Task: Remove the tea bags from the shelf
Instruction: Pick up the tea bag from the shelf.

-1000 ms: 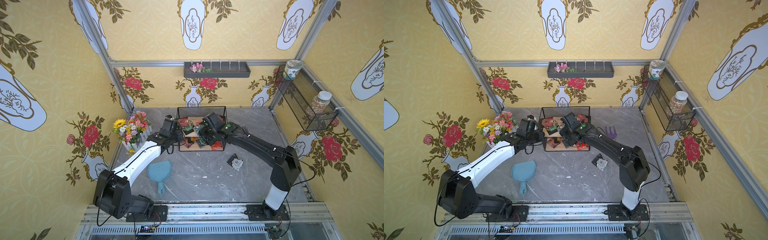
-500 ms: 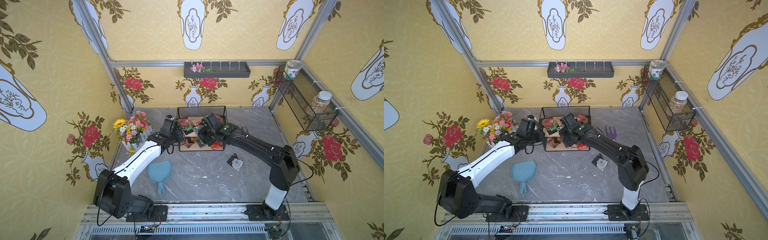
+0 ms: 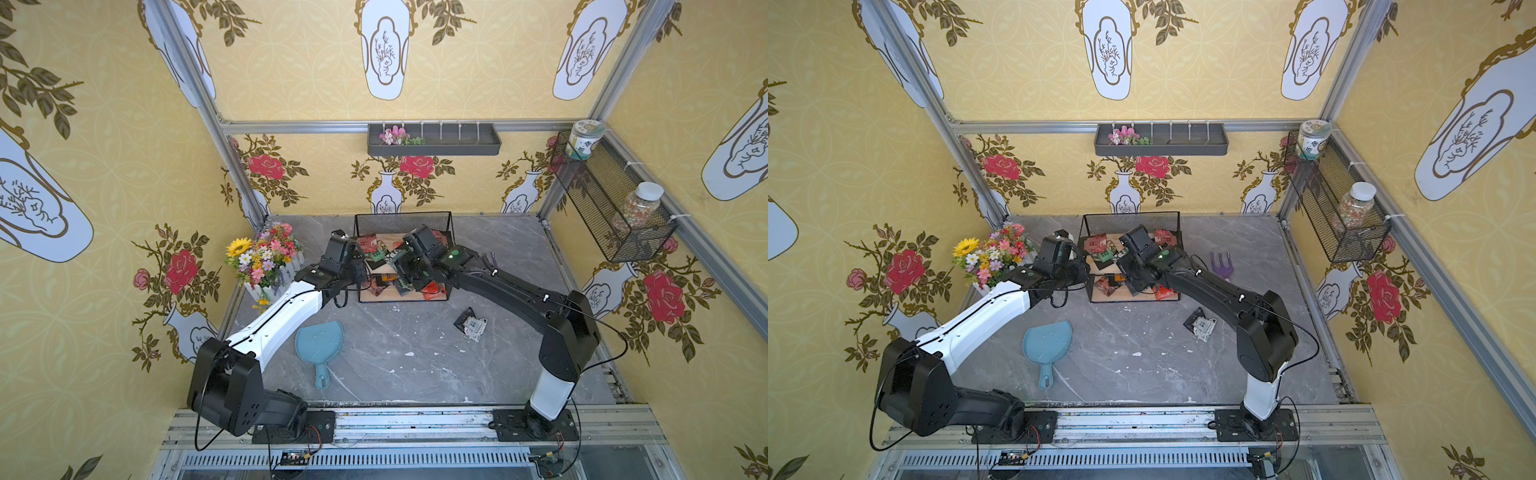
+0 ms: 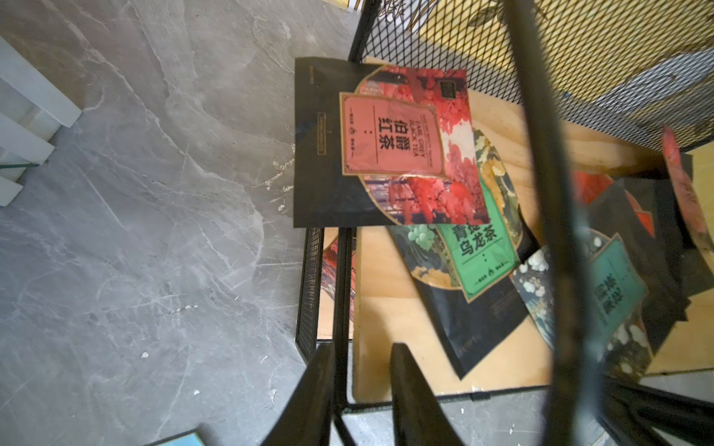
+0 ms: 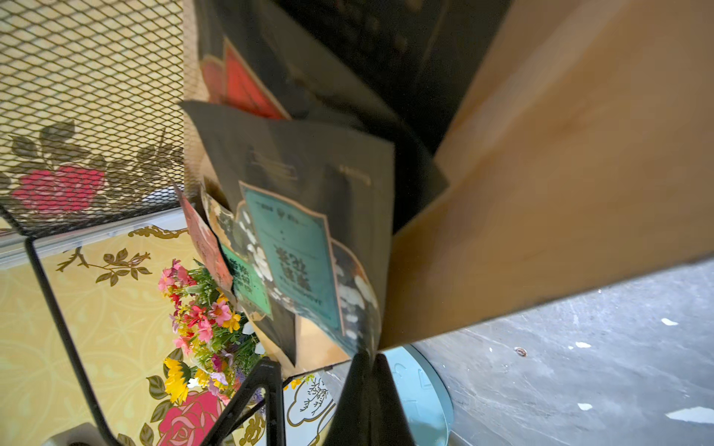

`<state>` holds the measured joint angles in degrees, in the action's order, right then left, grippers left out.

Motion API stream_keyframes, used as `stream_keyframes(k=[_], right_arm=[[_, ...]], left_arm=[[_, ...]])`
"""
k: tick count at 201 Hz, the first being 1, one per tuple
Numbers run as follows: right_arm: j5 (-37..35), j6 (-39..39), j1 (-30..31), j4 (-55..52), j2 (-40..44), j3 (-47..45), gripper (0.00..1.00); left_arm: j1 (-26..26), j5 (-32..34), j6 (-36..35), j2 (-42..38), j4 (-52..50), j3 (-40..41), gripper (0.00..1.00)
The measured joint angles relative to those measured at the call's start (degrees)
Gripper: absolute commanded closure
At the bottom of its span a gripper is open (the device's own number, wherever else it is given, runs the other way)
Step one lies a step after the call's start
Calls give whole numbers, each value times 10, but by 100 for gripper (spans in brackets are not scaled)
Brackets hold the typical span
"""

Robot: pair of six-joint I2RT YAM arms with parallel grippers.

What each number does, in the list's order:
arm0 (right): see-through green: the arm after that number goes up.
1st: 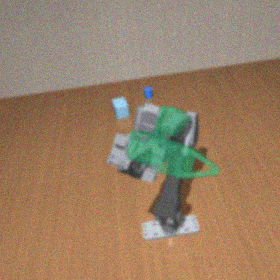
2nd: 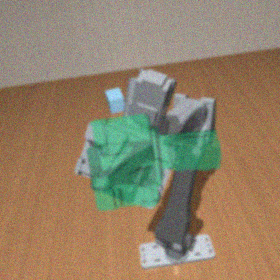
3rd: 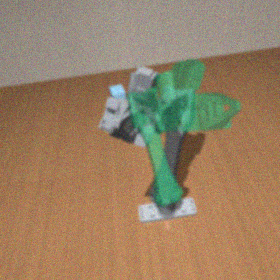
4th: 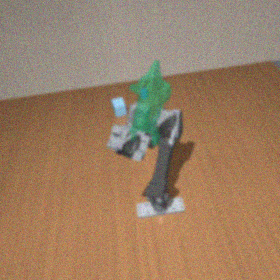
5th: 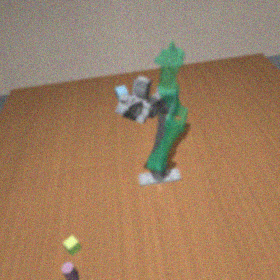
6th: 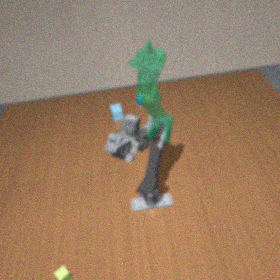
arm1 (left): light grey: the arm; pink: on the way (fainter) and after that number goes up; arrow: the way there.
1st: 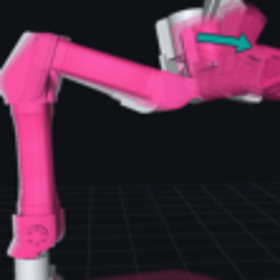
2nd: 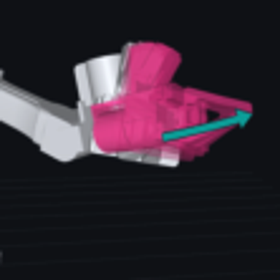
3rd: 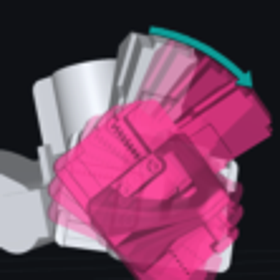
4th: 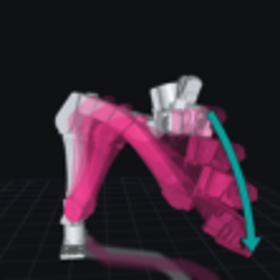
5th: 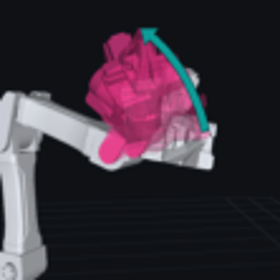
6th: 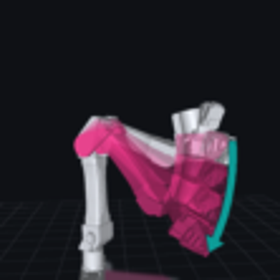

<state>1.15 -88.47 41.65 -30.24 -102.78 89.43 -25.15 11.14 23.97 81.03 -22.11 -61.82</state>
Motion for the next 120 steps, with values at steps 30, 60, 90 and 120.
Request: stream_keyframes(k=[30,60,90,120], right_arm=[[0,0,-1,1,1,17,100],[0,-1,-1,0,1,38,100],[0,-2,0,0,1,55,100],[-2,2,0,-2,7,76,100]], left_arm=[[0,0,0,2,0,-2,70],[0,0,-2,2,0,-2,70],[0,0,-2,3,1,-2,70],[0,1,-2,4,2,-3,70]])
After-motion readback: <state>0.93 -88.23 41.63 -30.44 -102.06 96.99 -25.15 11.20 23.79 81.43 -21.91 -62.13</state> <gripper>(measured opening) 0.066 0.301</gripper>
